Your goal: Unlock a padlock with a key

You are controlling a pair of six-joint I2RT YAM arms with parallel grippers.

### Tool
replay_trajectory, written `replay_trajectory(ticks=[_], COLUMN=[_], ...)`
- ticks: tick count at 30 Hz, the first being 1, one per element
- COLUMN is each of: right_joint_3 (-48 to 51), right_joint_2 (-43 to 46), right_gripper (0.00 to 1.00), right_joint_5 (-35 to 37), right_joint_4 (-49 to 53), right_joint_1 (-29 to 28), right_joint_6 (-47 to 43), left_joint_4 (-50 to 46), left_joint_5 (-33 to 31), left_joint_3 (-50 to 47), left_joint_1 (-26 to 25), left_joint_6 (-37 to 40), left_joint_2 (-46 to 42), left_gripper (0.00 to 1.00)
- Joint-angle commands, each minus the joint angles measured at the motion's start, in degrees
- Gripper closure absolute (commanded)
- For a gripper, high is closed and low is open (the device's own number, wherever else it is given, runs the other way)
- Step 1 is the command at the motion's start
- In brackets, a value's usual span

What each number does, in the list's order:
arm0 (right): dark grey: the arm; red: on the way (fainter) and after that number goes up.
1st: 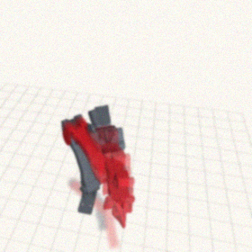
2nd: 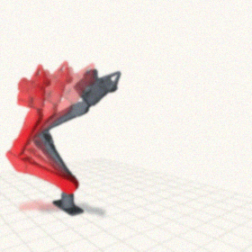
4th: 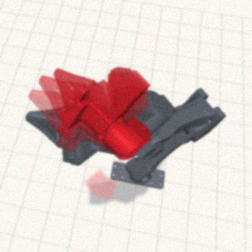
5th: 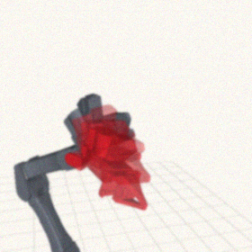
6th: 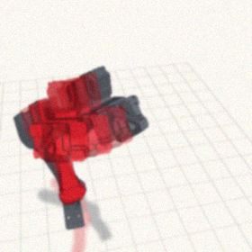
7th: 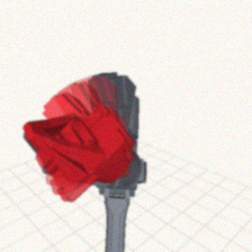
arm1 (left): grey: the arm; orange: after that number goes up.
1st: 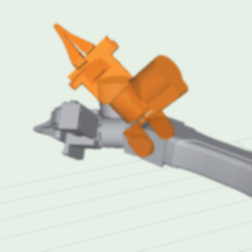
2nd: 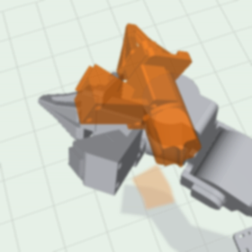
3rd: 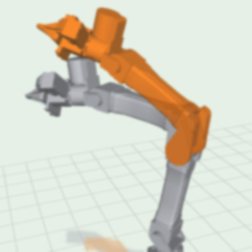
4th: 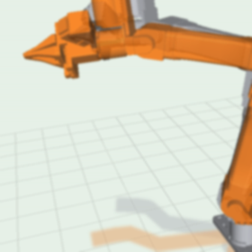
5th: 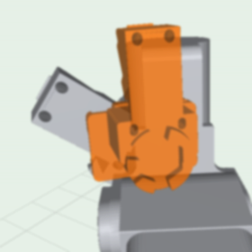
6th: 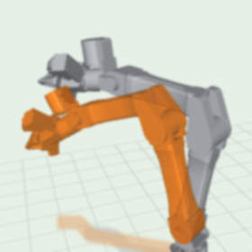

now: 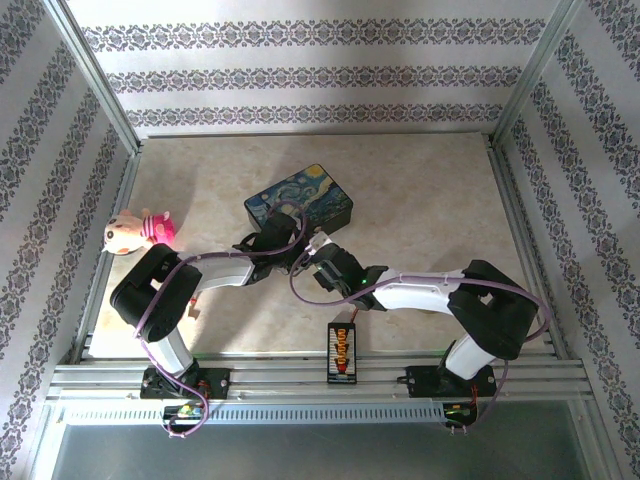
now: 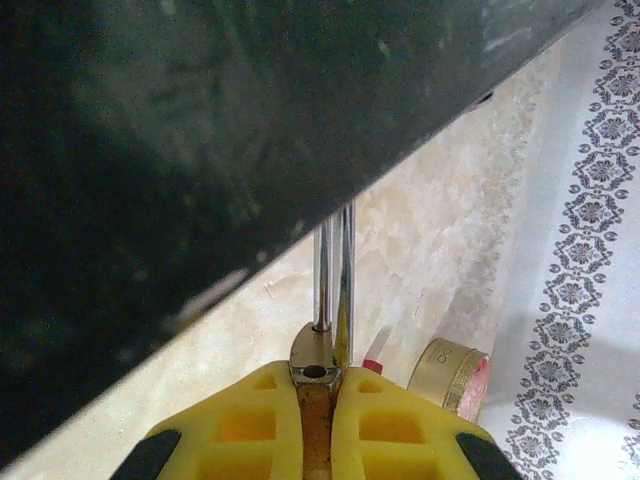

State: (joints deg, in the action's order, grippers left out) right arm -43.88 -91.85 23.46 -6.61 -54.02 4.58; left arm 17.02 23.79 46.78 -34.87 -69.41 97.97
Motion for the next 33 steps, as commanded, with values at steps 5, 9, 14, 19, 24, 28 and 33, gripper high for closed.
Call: replay_trajectory(ticks=[5, 9, 14, 19, 24, 28, 33], right_joint_3=[-0.5, 0.4, 2.3, 2.6, 3.2, 3.5, 3.3], right_joint_2=[-5.5, -5.9, -4.8, -2.7, 1.3, 3.9, 4.6], right_gripper=[0.82, 0.87, 1.0, 1.0, 1.0, 1.0, 1.0], right_joint_5=[2.0, 2.4, 1.6, -3.6, -18.4, -35.8, -39.6], right_joint_4=[-1.8, -5.6, -9.5, -8.5, -6.4, -5.6, -4.3], right_joint_1=[-2.4, -2.4, -2.4, -1.0, 4.5, 12.5, 16.6], right_joint_6=[-5.4, -6.6, -8.2, -8.3, -6.9, -3.6, -2.1], left_joint_4=[-5.3, -5.6, -6.0, -5.6, -5.1, -4.7, -4.4], left_joint_5=[3.4, 3.6, 3.7, 3.4, 3.6, 3.7, 3.7], left_joint_3=[-0.1, 0.2, 0.0, -0.6, -1.0, -1.0, -1.1], left_joint_1=[0.0, 0.0, 0.0, 0.0, 0.0, 0.0, 0.0], left_joint_6=[-3.9, -3.5, -3.2, -3.2, -3.1, -3.0, -3.0], left_joint_2=[0.1, 0.2, -0.3, -0.8, -0.9, -0.9, -0.8], left_gripper=[1.0, 1.0, 1.0, 1.0, 1.0, 1.0, 1.0])
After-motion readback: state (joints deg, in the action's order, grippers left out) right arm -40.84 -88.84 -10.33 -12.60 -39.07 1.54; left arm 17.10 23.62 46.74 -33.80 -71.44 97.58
